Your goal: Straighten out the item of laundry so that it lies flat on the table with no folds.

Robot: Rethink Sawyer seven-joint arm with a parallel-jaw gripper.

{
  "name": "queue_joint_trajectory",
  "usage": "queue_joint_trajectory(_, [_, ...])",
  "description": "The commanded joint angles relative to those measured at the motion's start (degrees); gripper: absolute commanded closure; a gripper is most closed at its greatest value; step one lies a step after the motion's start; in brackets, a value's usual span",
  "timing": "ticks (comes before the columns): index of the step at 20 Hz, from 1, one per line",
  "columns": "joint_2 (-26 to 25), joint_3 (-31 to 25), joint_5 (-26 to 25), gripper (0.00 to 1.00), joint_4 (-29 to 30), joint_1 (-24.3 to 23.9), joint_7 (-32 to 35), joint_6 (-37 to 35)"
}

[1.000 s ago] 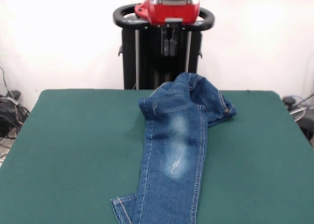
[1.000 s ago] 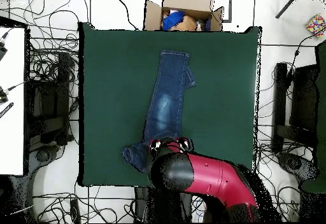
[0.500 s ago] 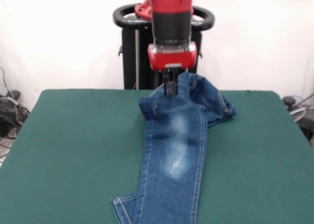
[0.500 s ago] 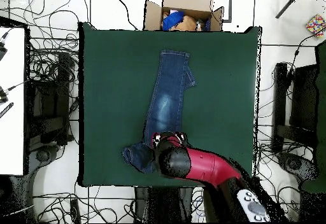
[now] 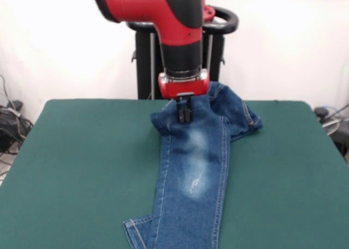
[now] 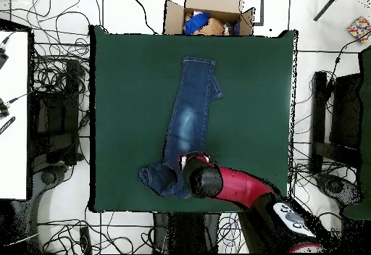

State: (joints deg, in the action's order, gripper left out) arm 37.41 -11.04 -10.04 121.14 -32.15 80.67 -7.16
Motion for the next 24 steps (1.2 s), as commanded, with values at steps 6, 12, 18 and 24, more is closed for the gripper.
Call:
queue_joint_trajectory(6, [-2.43,-2.69,-3.56,0.0,-9.35,-2.16,2.04,-5.71])
queue_joint_trajectory(12, [-2.75,-2.07,-2.81,0.0,-10.87,-2.28,1.86,-10.6])
queue_joint_trajectory(18, [-2.34,-3.71,-3.06,0.0,-12.01,-4.05,1.09,-12.54])
queue_joint_trajectory(24, [-2.48,-5.7,-3.53,0.0,-13.55,-7.24,-1.33,-15.32])
